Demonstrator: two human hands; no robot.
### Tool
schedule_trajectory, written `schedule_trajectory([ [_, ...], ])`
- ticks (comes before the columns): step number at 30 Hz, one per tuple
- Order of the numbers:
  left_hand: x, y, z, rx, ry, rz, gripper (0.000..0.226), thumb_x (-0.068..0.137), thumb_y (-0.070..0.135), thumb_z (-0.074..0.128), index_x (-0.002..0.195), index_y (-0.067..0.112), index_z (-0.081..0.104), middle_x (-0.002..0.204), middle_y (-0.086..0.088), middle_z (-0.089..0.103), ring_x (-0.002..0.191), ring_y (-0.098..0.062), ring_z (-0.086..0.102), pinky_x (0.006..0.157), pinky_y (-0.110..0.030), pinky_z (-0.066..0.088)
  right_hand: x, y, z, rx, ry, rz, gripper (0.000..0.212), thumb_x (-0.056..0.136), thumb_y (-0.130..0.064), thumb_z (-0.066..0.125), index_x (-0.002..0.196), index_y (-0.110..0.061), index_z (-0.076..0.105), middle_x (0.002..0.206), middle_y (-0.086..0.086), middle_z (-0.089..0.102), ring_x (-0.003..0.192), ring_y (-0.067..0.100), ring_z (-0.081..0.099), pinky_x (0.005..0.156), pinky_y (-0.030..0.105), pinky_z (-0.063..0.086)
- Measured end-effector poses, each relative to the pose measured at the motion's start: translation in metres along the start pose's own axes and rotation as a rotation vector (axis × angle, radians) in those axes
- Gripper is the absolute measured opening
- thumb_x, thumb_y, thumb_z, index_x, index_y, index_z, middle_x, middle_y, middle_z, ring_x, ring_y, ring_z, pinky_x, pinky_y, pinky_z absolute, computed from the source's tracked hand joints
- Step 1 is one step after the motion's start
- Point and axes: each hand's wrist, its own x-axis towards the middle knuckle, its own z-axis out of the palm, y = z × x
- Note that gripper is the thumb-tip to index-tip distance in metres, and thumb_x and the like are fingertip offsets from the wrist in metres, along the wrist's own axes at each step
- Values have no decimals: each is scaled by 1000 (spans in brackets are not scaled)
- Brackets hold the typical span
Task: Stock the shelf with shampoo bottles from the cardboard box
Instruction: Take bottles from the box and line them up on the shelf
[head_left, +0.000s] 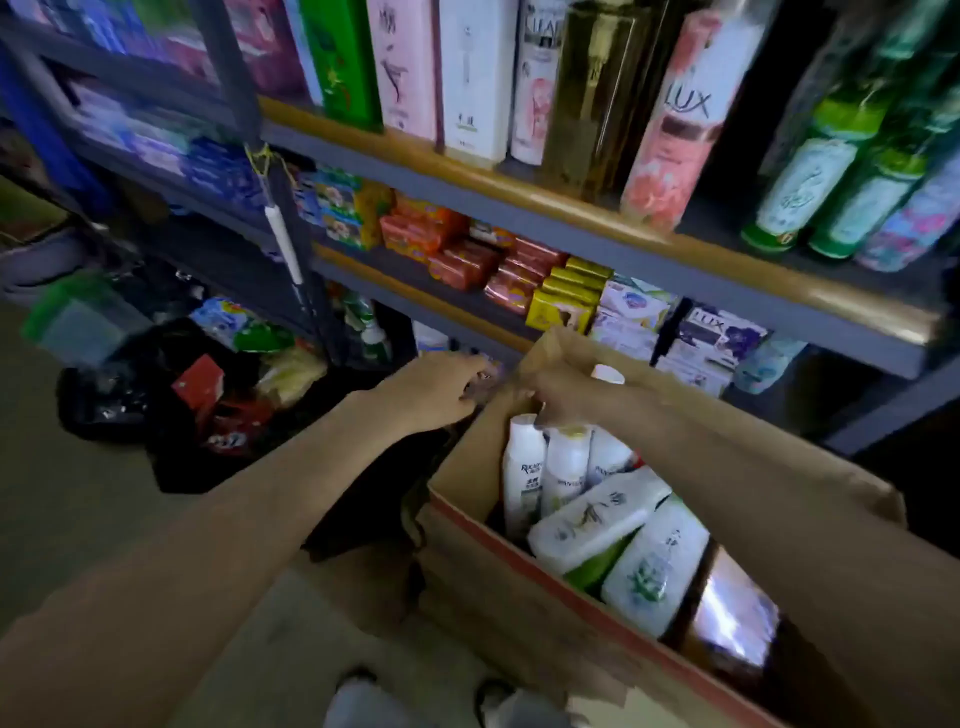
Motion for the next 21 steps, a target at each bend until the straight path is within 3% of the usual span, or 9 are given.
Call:
schedule_trajectory([
  [5,2,-41,3,1,-113,142,42,91,13,49,132,16,42,125,-8,56,107,-24,56,79,-31,43,8,-30,30,-106,-87,158,40,89,-3,50,127,4,40,124,21,54,112,34,54,89,40,43],
  [9,-4,-73,-7,37,-153,242,45,92,14,48,136,16,38,131,-5,52,111,-22,54,79,-26,39,0,-47,31,-58,-101,190,36,82,-6,66,115,-3,53,102,12,57,92,25,53,72,34,39],
  [11,-5,-81,-12,57,-198,247,44,92,14,47,136,14,37,130,-6,52,108,-24,55,82,-32,43,-10,-52,26,-26,-100,188,32,78,-8,70,106,-7,55,109,12,59,101,28,55,72,32,38],
  [13,-3,-83,-24,62,-217,271,44,92,15,47,135,13,37,129,-8,53,107,-25,55,85,-34,45,-24,-61,13,26,-31,212,34,77,-10,72,107,-5,57,107,9,57,105,28,54,72,28,36],
  [16,8,-69,-45,-48,-240,314,50,89,18,56,136,13,37,133,-6,50,112,-22,55,89,-31,45,-52,-77,-35,65,113,273,40,78,-24,74,110,-7,58,101,3,54,95,20,51,78,27,39],
  [19,18,-41,-69,-361,-316,350,62,80,25,68,134,20,37,131,5,48,115,-16,54,96,-30,45,-78,-92,-106,67,334,310,35,80,-35,70,101,-8,61,93,2,56,85,17,51,72,27,39],
  [21,24,-20,-92,-577,-290,416,51,78,20,71,122,25,44,122,7,55,109,-13,56,94,-32,48,-91,-101,-154,103,499,285,29,82,-36,67,92,-10,60,88,2,57,77,11,53,67,25,40],
])
